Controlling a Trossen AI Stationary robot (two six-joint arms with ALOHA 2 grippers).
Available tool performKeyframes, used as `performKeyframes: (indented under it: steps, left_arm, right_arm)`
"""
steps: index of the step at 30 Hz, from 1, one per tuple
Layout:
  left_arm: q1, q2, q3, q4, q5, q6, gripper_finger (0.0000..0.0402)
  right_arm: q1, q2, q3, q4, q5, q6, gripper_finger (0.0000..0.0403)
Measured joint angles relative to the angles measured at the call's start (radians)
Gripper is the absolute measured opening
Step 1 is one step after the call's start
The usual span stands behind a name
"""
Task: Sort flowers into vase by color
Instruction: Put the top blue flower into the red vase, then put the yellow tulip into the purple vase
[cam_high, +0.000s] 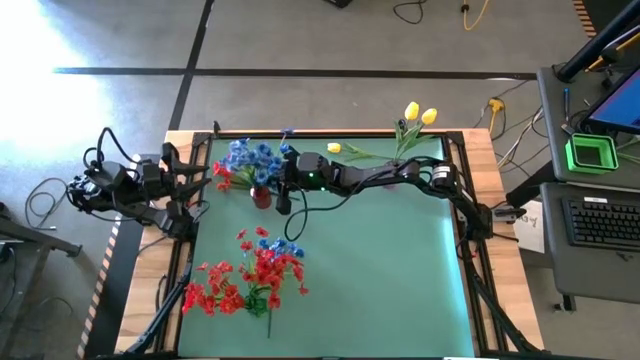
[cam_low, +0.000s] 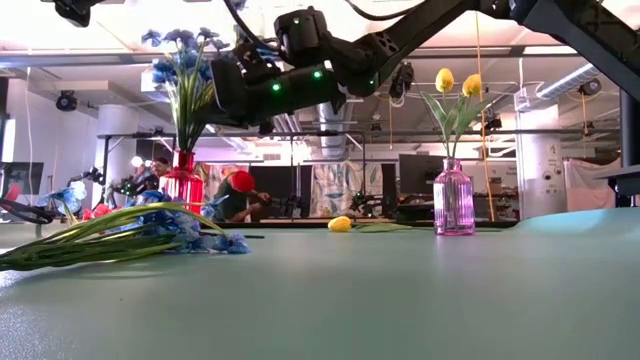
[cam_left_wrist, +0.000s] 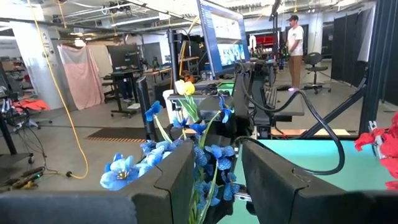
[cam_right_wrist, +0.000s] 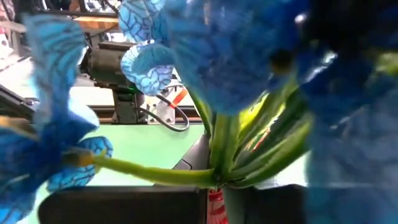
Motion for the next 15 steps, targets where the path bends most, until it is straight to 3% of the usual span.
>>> performKeyframes:
  steps: [4, 15]
  left_arm:
    - [0.000, 0.000, 0.000, 0.000, 0.000, -0.057, 0.0123]
    - [0.000, 0.000, -0.001, 0.068, -0.026, -0.077, 0.0123]
  right_arm:
    - [0.003, -0.002, 0.000, -0.025, 0.000, -0.003, 0.0047]
    - [0.005, -0.047, -0.002, -0.132, 0.000, 0.016, 0.0194]
